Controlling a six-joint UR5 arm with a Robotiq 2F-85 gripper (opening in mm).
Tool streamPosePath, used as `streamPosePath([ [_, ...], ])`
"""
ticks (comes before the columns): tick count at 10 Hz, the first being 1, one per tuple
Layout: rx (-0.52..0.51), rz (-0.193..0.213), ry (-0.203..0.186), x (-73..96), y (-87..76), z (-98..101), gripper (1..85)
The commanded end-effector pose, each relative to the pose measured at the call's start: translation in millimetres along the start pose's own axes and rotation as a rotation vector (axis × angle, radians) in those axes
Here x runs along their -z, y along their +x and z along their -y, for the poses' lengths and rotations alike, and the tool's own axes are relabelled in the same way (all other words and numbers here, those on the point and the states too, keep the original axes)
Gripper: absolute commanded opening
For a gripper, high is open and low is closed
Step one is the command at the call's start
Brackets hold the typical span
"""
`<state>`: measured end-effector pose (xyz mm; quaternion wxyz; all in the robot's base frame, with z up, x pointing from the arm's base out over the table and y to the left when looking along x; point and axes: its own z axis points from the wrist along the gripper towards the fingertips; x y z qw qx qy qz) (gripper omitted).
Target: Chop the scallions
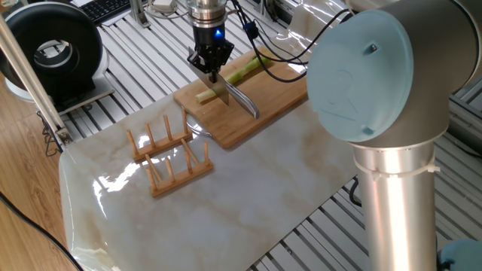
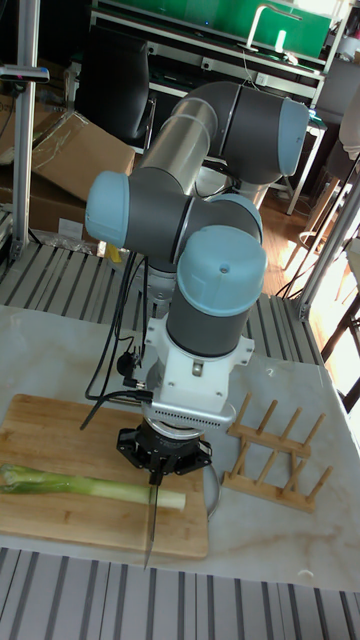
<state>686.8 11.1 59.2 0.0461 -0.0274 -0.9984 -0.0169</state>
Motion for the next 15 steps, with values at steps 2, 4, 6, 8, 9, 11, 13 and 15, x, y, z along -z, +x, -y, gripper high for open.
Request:
streamPosePath([
  [2,0.002,0.003,-0.021,1.1,-0.6,-1.6,1.0],
  [4,0.002,0.003,-0.024,-0.8,-1.6,-1.5,1.0],
  [6,0.0,0.01,-0.025,-8.5,-6.4,-0.7,1.0],
  [8,0.008,-0.011,-0.022,-5.4,-1.9,1.9,1.0],
  [9,0.009,-0.017,-0.022,-5.4,-0.8,2.2,1.0],
  [11,0.014,-0.026,-0.017,-7.1,-0.8,4.7,1.0],
  [13,0.01,-0.046,-0.01,-6.7,1.4,4.3,1.0],
  [15,0.014,-0.065,-0.004,-10.3,2.3,4.9,1.0],
])
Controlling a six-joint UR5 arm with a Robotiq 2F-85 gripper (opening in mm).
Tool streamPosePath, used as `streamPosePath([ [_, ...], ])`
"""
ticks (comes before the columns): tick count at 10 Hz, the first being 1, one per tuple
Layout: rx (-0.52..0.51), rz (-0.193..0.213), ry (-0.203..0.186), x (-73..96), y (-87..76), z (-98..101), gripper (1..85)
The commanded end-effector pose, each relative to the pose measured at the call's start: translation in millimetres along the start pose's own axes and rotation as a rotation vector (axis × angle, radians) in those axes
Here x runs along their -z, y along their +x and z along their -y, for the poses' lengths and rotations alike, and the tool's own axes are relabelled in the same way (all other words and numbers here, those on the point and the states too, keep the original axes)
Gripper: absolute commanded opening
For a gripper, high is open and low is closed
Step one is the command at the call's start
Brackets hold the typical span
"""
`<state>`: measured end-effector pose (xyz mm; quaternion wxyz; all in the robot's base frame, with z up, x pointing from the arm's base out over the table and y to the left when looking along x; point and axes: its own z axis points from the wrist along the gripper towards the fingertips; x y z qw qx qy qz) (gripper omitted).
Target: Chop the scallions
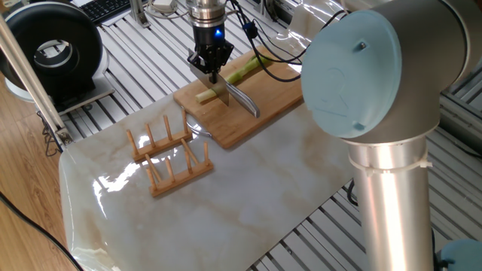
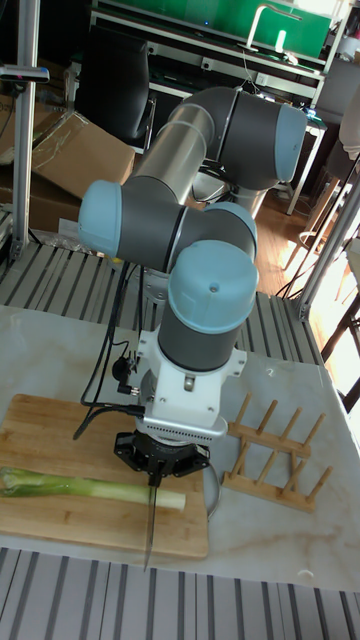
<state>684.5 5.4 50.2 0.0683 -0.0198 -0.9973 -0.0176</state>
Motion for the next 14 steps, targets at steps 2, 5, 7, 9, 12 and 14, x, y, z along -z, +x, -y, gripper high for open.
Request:
streamPosePath([
  [2,-0.004,-0.045,-0.001,-1.2,4.3,-4.2,1.0],
  [5,-0.004,-0.043,-0.012,0.5,3.7,-7.8,1.0],
  [7,-0.003,-0.037,-0.016,-0.9,2.1,-8.3,1.0],
  [9,-0.005,-0.048,-0.026,4.7,7.0,-10.6,1.0],
  [12,0.004,-0.054,-0.023,1.0,7.0,-10.0,1.0],
  [14,0.006,-0.052,-0.017,-2.9,5.7,-7.7,1.0],
])
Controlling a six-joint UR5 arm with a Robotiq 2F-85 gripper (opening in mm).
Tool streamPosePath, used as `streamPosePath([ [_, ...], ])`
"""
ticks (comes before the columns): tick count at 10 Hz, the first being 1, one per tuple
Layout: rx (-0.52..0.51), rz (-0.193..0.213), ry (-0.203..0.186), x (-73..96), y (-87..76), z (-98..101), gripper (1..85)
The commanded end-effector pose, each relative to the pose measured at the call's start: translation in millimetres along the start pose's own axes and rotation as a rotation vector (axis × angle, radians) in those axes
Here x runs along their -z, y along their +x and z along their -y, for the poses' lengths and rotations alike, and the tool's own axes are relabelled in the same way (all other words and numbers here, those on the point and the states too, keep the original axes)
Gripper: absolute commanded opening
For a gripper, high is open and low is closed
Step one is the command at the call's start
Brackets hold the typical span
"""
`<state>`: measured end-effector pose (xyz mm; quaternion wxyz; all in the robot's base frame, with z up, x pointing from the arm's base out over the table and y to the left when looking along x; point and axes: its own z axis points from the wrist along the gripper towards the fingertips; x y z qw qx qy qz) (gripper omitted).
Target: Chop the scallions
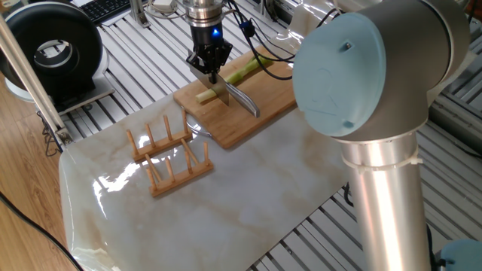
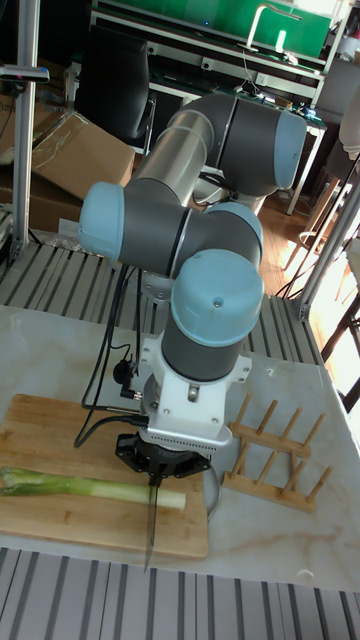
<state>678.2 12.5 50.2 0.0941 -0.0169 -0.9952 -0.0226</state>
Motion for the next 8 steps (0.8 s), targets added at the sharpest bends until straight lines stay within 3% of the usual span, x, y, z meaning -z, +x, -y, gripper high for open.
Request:
streamPosePath([
  [1,0.005,-0.006,-0.007,-0.2,1.9,1.5,1.0],
  [8,-0.003,-0.035,0.003,16.1,11.8,-1.8,1.0],
])
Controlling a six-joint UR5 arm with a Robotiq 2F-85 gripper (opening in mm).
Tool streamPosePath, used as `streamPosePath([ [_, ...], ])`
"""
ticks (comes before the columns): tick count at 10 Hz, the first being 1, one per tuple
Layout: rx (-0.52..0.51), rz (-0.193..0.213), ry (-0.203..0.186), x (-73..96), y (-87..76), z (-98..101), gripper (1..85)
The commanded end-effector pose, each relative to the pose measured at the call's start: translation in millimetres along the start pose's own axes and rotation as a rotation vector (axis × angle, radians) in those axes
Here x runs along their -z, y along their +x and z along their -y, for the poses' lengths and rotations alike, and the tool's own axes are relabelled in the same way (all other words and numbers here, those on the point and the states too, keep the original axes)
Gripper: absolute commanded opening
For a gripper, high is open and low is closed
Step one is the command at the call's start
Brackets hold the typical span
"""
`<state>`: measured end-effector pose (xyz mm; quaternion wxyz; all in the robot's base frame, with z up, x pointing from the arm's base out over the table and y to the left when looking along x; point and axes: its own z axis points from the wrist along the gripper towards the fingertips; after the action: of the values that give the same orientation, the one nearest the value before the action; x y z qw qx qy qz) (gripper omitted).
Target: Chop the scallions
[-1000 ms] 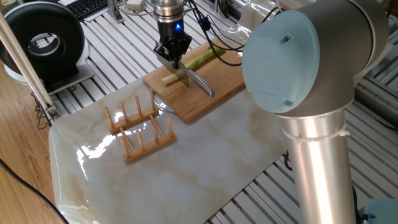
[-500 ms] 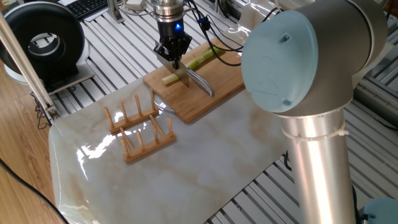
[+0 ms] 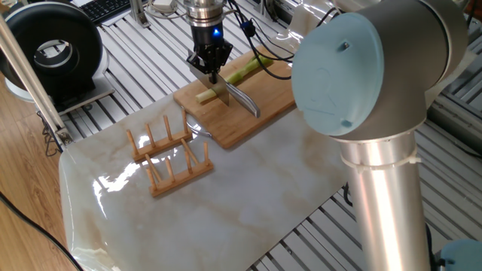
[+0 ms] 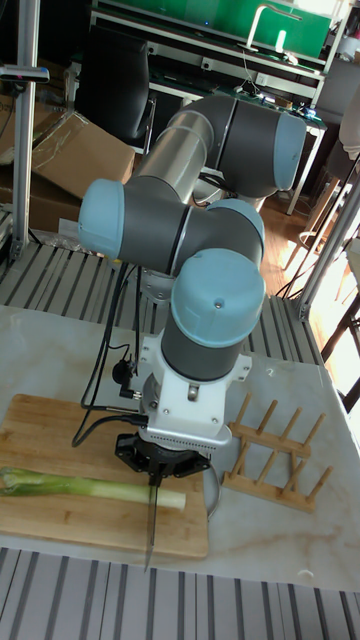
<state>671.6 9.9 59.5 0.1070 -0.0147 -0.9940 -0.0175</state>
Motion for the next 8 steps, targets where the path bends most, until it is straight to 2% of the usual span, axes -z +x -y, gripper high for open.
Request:
streamPosePath([
  [1,-0.005,-0.009,-0.011,7.4,3.7,-5.3,1.0],
  [2,-0.006,-0.009,-0.005,5.9,3.3,-4.7,1.0],
  [3,-0.012,0.009,0.008,0.7,-0.5,-4.3,1.0],
  [5,-0.012,0.064,0.003,-6.4,-12.3,-4.1,1.0],
  [6,0.006,0.097,0.0,-3.1,-17.1,-2.4,1.0],
  [8,0.026,0.138,0.006,8.2,-21.2,1.4,1.0],
])
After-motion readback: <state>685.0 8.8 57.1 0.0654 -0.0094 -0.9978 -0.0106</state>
